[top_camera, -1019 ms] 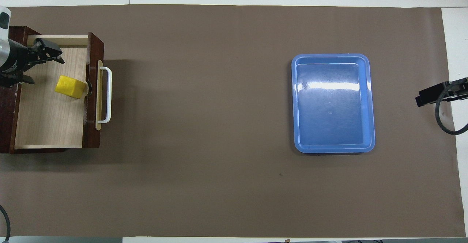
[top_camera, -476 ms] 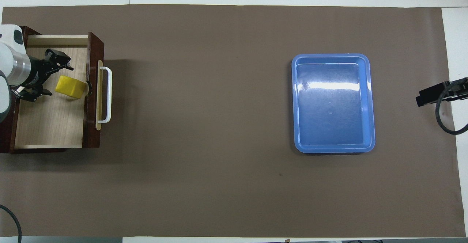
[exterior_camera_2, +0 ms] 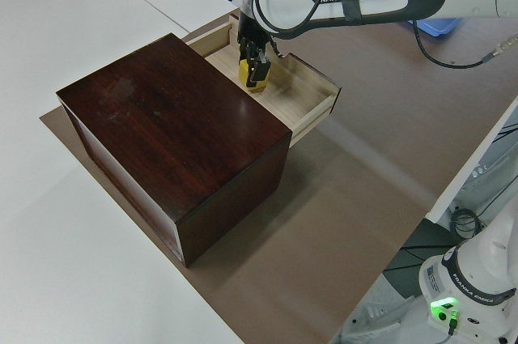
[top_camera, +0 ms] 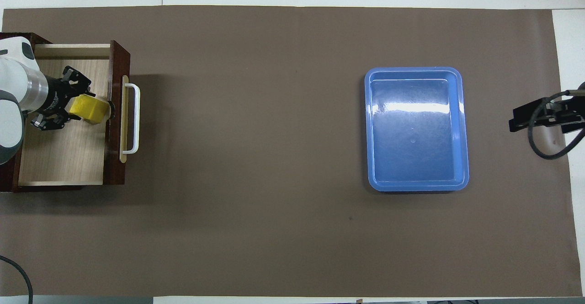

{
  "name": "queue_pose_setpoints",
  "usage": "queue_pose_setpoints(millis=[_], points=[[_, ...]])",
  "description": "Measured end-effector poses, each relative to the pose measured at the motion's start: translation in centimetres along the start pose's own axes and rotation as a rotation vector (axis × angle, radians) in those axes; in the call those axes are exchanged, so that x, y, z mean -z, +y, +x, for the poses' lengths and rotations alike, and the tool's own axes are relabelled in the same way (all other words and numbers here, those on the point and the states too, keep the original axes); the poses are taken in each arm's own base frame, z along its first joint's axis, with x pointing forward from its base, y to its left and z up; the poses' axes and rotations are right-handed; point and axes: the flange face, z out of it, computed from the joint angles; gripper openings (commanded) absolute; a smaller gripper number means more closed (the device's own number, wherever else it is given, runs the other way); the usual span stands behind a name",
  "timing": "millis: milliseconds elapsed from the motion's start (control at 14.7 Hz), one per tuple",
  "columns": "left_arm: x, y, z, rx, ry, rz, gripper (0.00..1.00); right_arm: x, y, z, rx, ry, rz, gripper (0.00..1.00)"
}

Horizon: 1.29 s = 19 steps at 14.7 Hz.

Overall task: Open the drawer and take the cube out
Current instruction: 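Lift the cube with the left gripper while the right gripper approaches, then grasp the cube with the right gripper from the left gripper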

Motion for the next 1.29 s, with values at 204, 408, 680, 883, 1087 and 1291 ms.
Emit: queue_pose_setpoints(millis=[204,408,680,883,1087,1291], points=[[2.8,1.1,0.4,0.002,-0.009,0.006,0.00,-2.3,-6.4,-1.6,-0.246,-0.058,0.061,1.00],[9.5,5.0,-2.0,0.050,-0.049,-0.009,0.00,-5.1,-10.5,-2.2,-0.465,-0.115,0.140,1.00],[11.8,10.5,-12.3,0.277,-0.135,-0.034,0.00,-9.1,-14.9,-1.3,-0.736,-0.236,0.262,0.99],[10.7,13.8,-22.3,0.437,-0.178,-0.068,0.00,-12.8,-18.4,-0.9,-0.867,-0.322,0.340,0.99],[8.5,15.0,-31.8,0.619,-0.211,-0.083,0.00,-15.9,-20.7,-0.8,-0.941,-0.366,0.388,0.99],[6.2,14.4,-38.4,0.714,-0.229,-0.064,0.00,-18.6,-21.9,-1.4,-1.001,-0.427,0.444,0.99]])
